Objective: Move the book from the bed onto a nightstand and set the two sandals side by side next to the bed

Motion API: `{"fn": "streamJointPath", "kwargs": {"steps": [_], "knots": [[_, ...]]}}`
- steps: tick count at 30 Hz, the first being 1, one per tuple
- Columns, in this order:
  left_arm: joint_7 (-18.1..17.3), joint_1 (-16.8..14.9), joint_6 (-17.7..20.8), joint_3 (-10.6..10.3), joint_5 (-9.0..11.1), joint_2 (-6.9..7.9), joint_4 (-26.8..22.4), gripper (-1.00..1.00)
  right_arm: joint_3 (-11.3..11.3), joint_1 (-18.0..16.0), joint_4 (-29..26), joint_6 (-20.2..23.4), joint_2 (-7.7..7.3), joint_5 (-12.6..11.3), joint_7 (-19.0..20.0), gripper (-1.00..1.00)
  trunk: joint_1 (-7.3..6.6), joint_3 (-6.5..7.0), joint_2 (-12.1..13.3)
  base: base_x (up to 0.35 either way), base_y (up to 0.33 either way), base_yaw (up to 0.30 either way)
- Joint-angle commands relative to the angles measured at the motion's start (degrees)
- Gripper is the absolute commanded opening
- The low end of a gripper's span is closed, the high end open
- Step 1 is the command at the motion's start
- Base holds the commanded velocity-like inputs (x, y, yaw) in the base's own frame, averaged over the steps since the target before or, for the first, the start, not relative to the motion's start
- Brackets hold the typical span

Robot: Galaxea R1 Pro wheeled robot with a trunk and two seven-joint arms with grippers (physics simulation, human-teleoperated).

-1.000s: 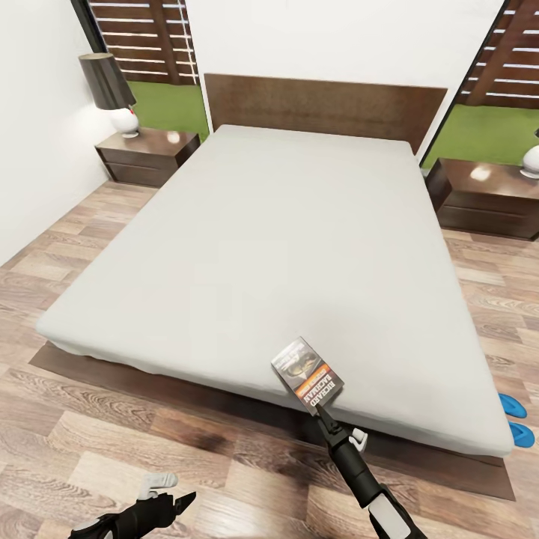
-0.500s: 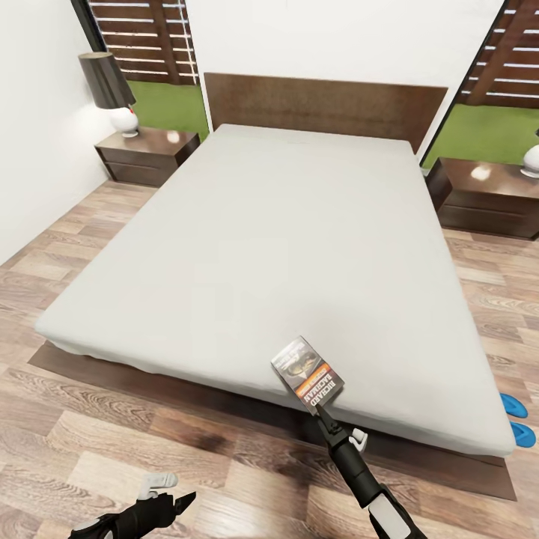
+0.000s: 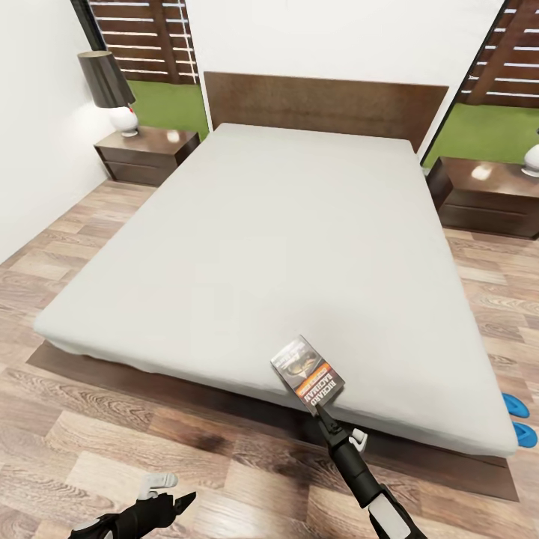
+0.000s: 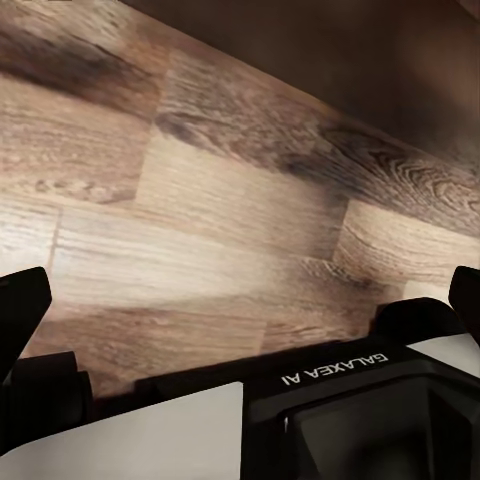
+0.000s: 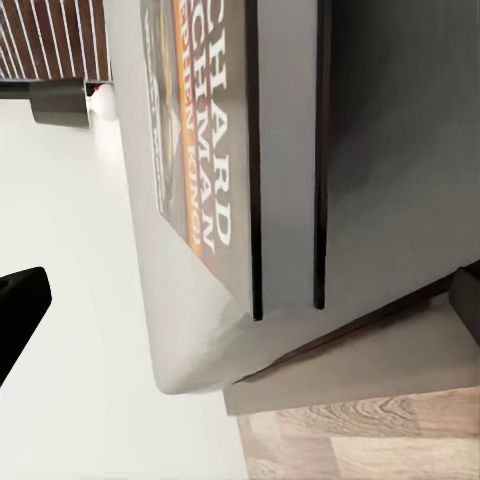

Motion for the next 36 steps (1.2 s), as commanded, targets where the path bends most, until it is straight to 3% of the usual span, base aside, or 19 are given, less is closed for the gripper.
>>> {"fn": "streamJointPath", "kwargs": {"steps": [1, 36], "knots": [[-0.2, 0.0, 0.6, 0.0, 0.6, 0.02, 0.0, 1.0, -0.1, 0.0, 0.0, 0.6, 0.03, -0.4, 0.2, 1.0, 0.0, -0.03, 0.0, 0.146, 0.0, 0.0], [-0.1, 0.0, 0.5, 0.0, 0.6, 0.02, 0.0, 1.0, -0.2, 0.0, 0.0, 0.6, 0.03, -0.4, 0.2, 1.0, 0.0, -0.03, 0.0, 0.023, 0.0, 0.0]]}}
